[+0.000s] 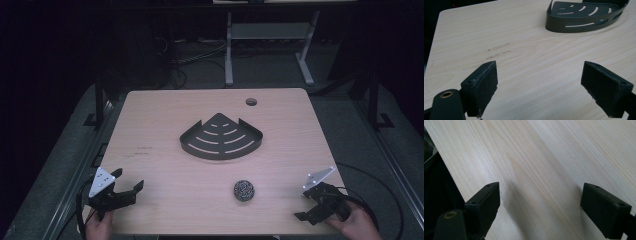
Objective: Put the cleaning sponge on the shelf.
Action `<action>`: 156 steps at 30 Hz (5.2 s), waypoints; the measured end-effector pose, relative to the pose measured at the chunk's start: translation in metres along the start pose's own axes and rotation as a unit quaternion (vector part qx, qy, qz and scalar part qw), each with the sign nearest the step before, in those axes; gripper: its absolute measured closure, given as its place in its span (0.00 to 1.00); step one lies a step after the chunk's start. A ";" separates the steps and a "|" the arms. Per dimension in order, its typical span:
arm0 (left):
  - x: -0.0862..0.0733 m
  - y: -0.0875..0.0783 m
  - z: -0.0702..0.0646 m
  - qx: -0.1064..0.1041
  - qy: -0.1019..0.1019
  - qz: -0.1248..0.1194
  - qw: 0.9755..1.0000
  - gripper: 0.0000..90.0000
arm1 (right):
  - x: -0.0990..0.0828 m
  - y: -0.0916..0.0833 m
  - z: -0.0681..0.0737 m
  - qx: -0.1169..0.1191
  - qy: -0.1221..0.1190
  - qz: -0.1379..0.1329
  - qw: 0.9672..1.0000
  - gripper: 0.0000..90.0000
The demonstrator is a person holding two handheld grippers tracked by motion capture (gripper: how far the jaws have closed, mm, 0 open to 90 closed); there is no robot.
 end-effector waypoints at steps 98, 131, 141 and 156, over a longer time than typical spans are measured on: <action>0.001 0.000 0.001 -0.005 -0.002 -0.003 1.000 0.15 | 0.137 0.030 0.061 0.036 -0.161 0.012 0.986 0.17; 0.002 -0.001 0.001 -0.004 -0.002 -0.008 1.000 0.15 | 0.150 0.049 0.072 0.026 -0.201 0.045 0.978 0.30; 0.003 -0.001 0.000 -0.005 -0.002 -0.007 1.000 0.15 | 0.151 0.048 0.074 0.024 -0.213 0.045 0.976 0.35; 0.002 -0.002 0.001 -0.004 -0.002 -0.007 1.000 0.15 | 0.155 0.037 0.071 0.044 -0.199 0.022 0.979 0.35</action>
Point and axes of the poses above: each handheld gripper's, and its own axes: y roughly forward along the jaws, x roughly out of its top, z roughly to its left, the point moved 10 cm from there along y, roughly forward along the jaws, and after that the axes turned 15 degrees about -x, right-handed, at the moved point
